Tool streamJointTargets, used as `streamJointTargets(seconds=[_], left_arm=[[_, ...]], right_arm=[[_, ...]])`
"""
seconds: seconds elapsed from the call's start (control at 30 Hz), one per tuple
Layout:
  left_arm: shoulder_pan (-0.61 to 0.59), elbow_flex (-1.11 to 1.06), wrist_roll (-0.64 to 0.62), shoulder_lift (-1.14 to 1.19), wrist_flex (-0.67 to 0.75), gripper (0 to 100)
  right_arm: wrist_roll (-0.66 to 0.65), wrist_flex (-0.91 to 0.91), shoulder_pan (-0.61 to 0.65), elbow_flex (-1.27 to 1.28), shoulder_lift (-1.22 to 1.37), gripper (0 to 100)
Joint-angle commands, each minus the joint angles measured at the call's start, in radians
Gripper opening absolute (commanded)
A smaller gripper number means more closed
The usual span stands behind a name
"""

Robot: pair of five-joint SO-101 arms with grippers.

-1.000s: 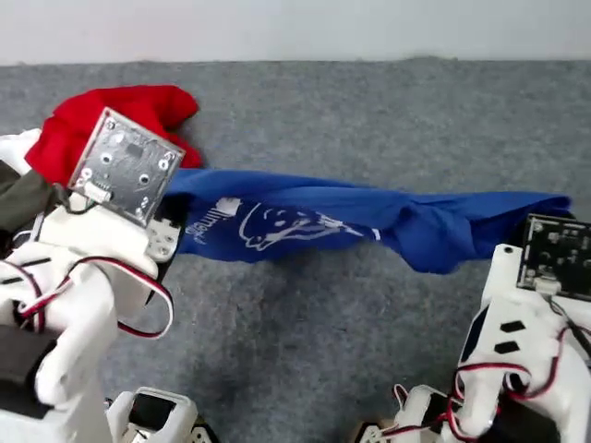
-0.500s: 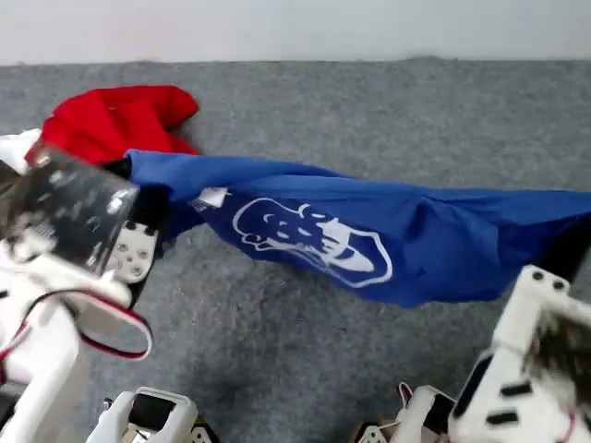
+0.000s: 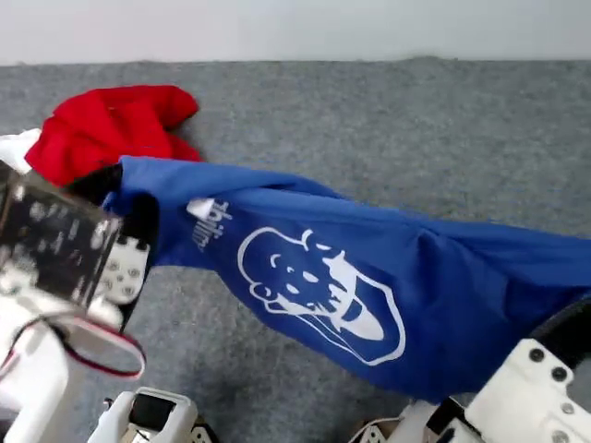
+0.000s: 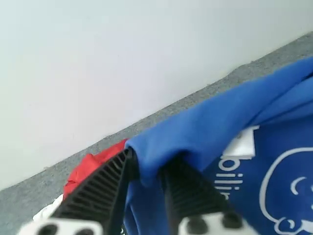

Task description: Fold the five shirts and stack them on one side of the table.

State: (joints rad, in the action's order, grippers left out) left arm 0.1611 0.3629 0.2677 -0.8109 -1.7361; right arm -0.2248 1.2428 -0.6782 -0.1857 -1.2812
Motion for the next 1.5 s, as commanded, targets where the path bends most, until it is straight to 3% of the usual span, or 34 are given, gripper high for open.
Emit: streamJointTargets(seconds=[0.0,0.23,0.47,0.77,0.9,1.1,1.2,1.33,1.47], left_arm=[[0.0,-0.056,0.003,-0.029,-0.018,2],[0.0,-0.415,0.009,-0.063,0.026,2],[-0.008,-0.865,0.009,-0.063,0.361,2],[-0.009,-1.236,0.006,-0.06,0.876,2],[-0.009,-1.359,0.003,-0.054,1.023,2],[-0.023,-1.402,0.003,0.054,1.066,2],[-0.071,-1.4,0.003,0.12,1.068,2],[-0.143,-1.4,0.002,0.196,1.068,2],[-0.16,-1.406,-0.005,0.261,1.068,2]], right_arm=[[0.012,0.033,-0.07,-0.014,0.005,0.9],[0.012,0.099,-0.07,0.048,0.047,0.9],[0.012,0.085,-0.05,0.245,0.219,0.9],[0.011,-0.024,0.311,0.405,0.553,0.9],[0.006,-0.019,0.452,0.41,0.699,0.9],[-0.044,-0.004,0.733,0.413,0.901,1.7],[-0.044,-0.004,0.846,0.408,1.026,6.8],[-0.049,-0.016,0.949,0.404,1.179,14.8],[-0.049,-0.022,1.018,0.344,1.299,15.2]])
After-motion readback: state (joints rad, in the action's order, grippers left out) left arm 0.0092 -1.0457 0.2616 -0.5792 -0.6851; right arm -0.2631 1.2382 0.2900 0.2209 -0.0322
